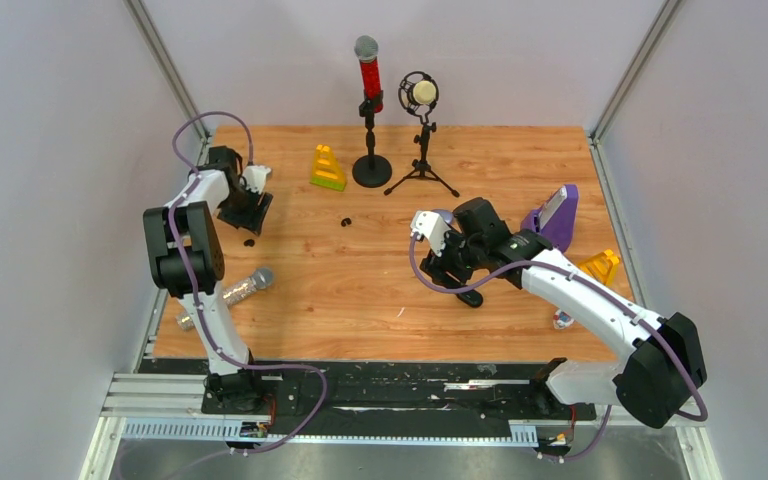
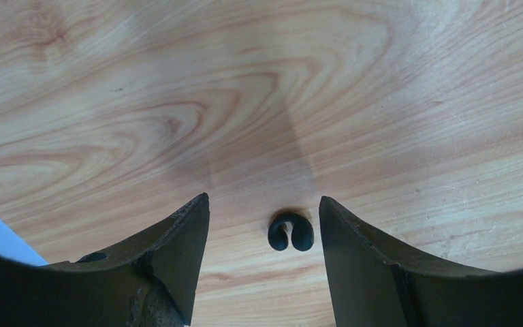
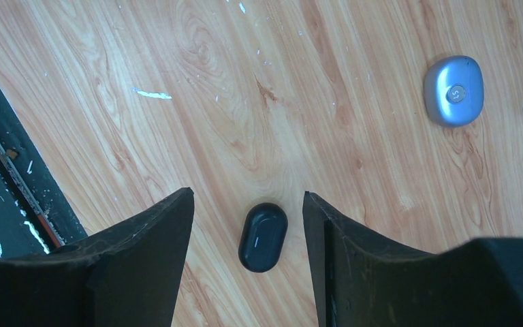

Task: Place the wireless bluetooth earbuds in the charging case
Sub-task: Adjust the charging case at the center of the board, then pick up the earbud from the center of the board, then place the earbud at the center of the board.

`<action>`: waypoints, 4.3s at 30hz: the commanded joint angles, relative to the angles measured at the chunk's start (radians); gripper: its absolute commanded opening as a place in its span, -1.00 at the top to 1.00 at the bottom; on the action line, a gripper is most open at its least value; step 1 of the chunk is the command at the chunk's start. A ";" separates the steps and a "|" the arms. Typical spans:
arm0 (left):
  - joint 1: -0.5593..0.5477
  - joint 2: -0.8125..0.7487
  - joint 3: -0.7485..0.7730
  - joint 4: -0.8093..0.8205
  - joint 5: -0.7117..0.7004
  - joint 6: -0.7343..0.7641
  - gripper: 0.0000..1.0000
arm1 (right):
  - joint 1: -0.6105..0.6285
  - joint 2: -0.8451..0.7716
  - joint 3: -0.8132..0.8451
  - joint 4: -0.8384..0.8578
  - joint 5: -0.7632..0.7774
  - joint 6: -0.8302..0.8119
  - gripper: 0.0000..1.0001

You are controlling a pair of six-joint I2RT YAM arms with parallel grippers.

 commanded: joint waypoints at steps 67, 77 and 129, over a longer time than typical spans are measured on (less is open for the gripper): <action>-0.065 -0.119 -0.106 -0.045 0.048 -0.042 0.41 | 0.055 -0.050 -0.004 0.056 0.009 -0.001 -0.23; -0.147 -0.124 -0.050 -0.081 0.089 -0.043 0.39 | 0.058 -0.041 -0.007 0.061 0.021 -0.002 -0.23; -0.556 -0.355 -0.007 -0.124 0.260 -0.086 -1.00 | -0.287 -0.115 -0.156 -0.013 0.078 -0.129 -0.69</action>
